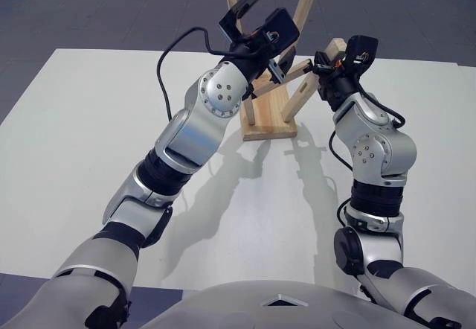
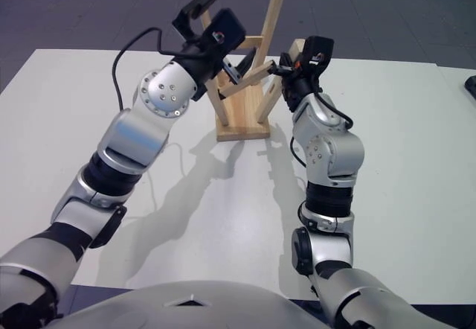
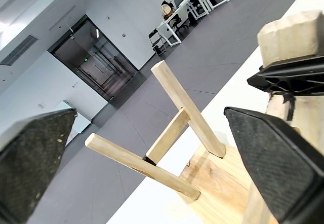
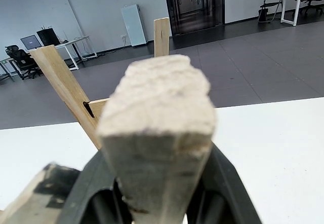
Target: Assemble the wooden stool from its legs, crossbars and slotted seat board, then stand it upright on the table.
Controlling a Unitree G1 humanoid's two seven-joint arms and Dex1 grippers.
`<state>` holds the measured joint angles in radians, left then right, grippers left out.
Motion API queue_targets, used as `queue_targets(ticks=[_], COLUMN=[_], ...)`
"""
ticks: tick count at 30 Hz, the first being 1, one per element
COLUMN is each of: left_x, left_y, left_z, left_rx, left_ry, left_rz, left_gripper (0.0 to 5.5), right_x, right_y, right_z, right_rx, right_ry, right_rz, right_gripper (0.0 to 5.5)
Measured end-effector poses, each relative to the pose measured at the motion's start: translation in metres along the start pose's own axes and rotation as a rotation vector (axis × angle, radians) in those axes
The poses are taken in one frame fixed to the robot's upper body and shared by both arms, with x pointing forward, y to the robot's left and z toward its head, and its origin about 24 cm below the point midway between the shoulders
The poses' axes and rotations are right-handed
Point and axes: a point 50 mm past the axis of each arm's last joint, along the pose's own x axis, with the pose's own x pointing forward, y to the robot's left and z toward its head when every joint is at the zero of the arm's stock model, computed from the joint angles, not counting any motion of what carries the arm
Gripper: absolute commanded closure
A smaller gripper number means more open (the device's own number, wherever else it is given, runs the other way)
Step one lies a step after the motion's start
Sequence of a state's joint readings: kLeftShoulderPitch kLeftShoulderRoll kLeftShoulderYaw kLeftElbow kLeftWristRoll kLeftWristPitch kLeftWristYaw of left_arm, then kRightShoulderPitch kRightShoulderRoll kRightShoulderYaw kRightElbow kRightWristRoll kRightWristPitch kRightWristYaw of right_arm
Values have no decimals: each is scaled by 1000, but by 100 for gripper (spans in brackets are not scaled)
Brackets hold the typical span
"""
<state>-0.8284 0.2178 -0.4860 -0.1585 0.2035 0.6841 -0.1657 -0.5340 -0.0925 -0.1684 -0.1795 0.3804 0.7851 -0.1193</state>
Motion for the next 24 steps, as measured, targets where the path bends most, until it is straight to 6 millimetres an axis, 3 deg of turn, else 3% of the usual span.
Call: queue_targets(ticks=[9,24], left_x=[7,8], left_y=[-24,-25], left_z=[-14,-2], left_rx=[39,-21], left_ry=[55,-22], left_rz=[-82,-34], left_gripper=[10,10], right_x=[0,0], right_y=[1,1], right_z=[0,0], right_rx=[0,3], right_ry=[-1,-2], right_rz=[1,-1], right_gripper=[449,449])
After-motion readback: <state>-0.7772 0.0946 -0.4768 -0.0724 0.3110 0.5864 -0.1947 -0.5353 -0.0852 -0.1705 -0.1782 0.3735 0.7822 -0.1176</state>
